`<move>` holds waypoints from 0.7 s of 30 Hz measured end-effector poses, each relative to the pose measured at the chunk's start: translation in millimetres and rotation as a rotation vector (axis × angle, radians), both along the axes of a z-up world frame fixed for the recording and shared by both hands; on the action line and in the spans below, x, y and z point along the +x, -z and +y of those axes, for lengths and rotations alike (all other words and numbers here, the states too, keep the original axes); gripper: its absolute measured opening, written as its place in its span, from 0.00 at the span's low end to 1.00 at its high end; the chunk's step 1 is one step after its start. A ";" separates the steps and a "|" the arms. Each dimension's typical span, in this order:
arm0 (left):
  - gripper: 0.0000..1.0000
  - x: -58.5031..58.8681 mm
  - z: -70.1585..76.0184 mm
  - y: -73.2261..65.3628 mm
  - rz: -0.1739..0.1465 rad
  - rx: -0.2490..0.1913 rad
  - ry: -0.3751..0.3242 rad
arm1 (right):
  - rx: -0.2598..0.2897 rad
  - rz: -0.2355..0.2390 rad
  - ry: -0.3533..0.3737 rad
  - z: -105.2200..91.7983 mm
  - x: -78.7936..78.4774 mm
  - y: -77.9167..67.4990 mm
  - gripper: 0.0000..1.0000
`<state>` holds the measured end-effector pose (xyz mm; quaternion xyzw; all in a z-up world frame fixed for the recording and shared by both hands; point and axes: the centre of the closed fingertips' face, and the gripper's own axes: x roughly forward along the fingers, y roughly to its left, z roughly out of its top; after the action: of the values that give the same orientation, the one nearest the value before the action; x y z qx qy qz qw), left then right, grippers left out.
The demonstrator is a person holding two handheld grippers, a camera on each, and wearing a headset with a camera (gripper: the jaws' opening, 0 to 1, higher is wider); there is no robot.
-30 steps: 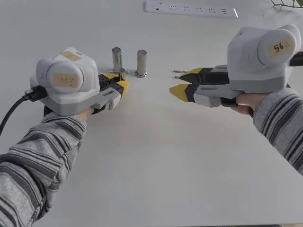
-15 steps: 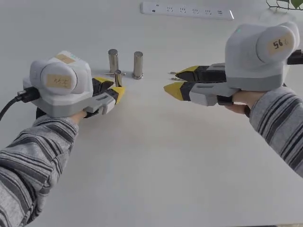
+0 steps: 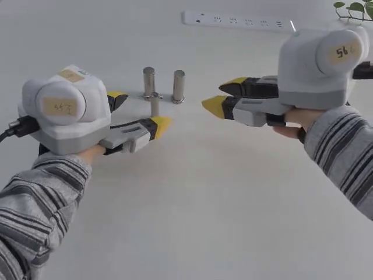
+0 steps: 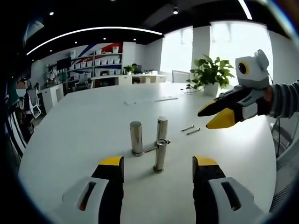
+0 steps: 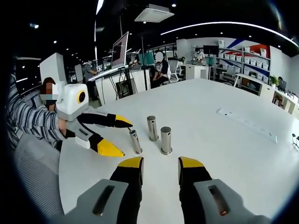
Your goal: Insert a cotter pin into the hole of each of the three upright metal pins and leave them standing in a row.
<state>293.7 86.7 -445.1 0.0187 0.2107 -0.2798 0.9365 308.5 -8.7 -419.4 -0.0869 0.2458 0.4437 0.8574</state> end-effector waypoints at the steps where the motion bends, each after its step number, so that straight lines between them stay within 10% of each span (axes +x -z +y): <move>1: 0.61 -1.1 -0.4 -1.6 -0.001 -0.004 0.000 | 0.009 0.003 0.002 1.6 1.8 -0.2 0.25; 21: 0.84 -33.4 3.0 -22.4 -0.002 0.022 -0.016 | 0.063 -0.013 0.062 33.2 40.8 8.8 0.28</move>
<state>260.3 89.8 -422.7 0.0277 0.2129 -0.2697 0.9387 349.2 24.5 -428.2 -0.0549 0.2284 0.4238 0.8748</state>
